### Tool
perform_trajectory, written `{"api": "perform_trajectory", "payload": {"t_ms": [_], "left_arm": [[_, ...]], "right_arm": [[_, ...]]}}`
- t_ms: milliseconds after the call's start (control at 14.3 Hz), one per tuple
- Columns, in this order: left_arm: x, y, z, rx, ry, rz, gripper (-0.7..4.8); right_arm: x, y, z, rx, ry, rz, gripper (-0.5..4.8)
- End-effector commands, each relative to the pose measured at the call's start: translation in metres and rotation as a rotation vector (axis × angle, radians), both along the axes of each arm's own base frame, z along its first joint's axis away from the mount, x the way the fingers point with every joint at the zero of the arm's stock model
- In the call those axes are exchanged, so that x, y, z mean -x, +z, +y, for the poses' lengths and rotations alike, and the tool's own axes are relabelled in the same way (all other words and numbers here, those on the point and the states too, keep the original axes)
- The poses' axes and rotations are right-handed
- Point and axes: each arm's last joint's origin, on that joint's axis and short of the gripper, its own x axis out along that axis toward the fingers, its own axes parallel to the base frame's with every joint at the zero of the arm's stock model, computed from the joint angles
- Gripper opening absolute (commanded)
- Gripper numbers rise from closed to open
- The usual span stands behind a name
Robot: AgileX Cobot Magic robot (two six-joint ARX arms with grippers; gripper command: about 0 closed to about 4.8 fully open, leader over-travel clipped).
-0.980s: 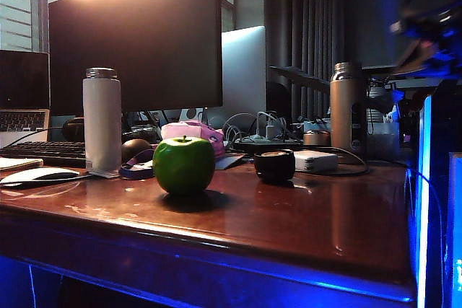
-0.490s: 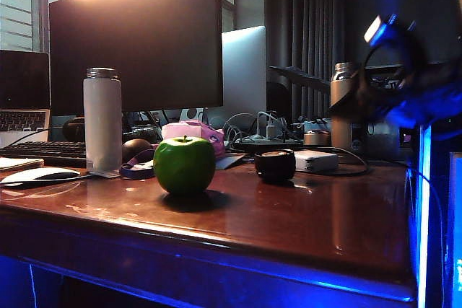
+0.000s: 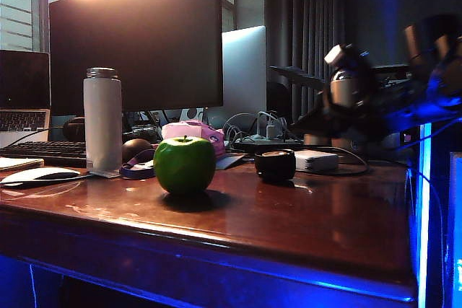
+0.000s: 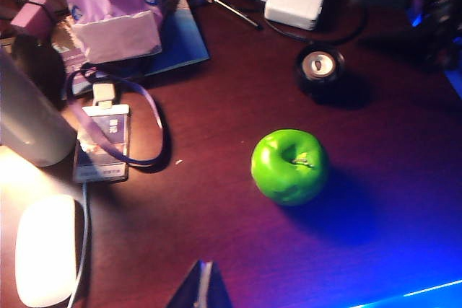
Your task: Stack the black thermos bottle cap from the table onto the green apple.
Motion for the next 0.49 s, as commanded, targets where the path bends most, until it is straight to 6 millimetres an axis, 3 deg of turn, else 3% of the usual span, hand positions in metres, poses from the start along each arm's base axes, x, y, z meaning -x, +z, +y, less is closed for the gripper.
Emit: {"api": "perform_trajectory", "payload": {"t_ms": [70,490], "left_arm": [[0.001,0.003,0.0,0.003,-0.007,-0.021,-0.06],[0.001,0.003,0.0,0.003,-0.007,-0.021,-0.06]], "right_arm": [[-0.001,0.001,0.015,0.088,0.082,-0.03,4.79],[-0.012,-0.009,0.032,0.168,0.092,-0.011,4.79]]}}
